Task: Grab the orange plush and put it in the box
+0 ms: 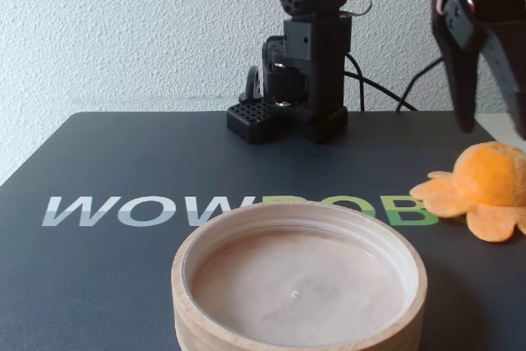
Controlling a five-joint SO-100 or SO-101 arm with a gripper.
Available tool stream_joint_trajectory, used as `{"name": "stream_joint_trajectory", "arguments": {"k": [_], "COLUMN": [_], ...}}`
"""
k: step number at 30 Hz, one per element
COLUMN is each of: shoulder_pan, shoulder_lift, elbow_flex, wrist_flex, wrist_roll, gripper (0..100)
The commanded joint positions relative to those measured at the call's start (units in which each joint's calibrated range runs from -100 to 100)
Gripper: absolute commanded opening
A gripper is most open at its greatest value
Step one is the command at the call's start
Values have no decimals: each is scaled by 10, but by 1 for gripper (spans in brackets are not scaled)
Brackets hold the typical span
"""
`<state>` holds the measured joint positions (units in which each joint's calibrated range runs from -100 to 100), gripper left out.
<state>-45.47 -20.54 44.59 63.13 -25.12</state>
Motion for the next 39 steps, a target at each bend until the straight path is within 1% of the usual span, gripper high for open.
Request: {"name": "stream_joint_trajectory", "arguments": {"k": [1,4,7,8,9,11,12,14,19,20,21,24,26,29,31,33,34,36,37,38,39], "shoulder_pan": [-46,-70,-59,-48,-35,4,16,38,174,218,244,309,341,355,372,377,370,362,362,361,362], "shoulder_lift": [43,87,115,119,119,119,118,111,-12,-47,-65,-81,-81,-81,-80,-81,-89,-90,-90,-90,-90], "elbow_flex": [-27,-31,-26,-26,-26,-26,-26,-36,-52,-52,-52,-42,-34,-34,-3,9,11,0,9,10,10], "wrist_flex": [-55,-98,-118,-115,-115,-115,-119,-119,-92,-70,-60,-77,-126,-157,-205,-214,-209,-182,-181,-181,-178], "wrist_roll": [-38,-74,-76,-75,-73,-66,-44,-3,167,215,236,298,331,342,343,343,341,338,337,337,337], "gripper": [43,42,42,39,29,4,2,1,1,1,1,1,1,1,1,2,7,25,31,34,35]}}
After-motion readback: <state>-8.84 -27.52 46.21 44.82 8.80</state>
